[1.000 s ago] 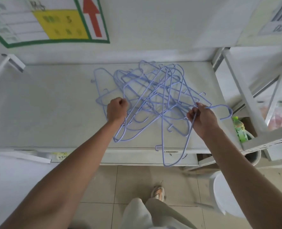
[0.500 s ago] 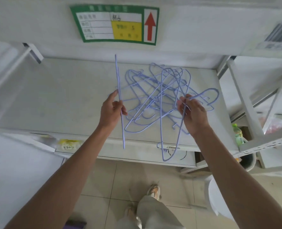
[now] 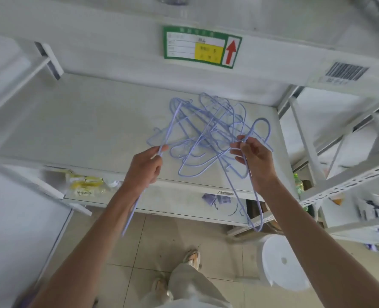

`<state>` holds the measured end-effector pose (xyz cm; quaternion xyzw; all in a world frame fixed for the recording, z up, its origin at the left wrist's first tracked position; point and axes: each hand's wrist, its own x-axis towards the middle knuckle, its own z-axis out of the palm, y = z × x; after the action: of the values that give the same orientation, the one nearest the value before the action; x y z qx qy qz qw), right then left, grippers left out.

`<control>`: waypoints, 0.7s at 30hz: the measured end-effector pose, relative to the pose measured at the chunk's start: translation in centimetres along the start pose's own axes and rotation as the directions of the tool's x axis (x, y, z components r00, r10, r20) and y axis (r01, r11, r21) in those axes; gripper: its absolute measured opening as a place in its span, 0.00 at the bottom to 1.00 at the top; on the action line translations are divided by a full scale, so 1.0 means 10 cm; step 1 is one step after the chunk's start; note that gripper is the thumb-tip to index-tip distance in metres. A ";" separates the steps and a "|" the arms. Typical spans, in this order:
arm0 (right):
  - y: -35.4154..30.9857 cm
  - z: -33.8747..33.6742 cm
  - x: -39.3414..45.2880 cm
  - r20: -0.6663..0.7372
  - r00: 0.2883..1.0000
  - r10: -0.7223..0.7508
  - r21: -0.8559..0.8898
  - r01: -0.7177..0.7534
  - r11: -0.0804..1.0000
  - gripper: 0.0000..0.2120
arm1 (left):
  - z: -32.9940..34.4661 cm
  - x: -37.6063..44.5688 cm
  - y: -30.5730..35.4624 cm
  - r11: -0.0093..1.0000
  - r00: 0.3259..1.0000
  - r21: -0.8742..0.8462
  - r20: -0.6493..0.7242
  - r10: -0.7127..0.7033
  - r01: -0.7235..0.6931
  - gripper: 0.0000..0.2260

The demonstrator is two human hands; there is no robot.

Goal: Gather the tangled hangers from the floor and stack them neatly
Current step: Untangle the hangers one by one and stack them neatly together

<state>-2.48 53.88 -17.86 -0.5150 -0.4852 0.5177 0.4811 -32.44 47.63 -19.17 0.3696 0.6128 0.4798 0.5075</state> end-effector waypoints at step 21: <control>-0.68 -0.32 -0.31 0.444 0.895 -0.039 -0.535 0.299 0.790 0.13 | -0.12 -0.59 0.34 0.991 0.990 0.052 0.080 0.116 -0.120 0.09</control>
<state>0.74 51.23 -10.90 -0.4714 -0.7565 0.3908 0.2295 -32.46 42.72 -14.25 0.4375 0.5834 0.4769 0.4907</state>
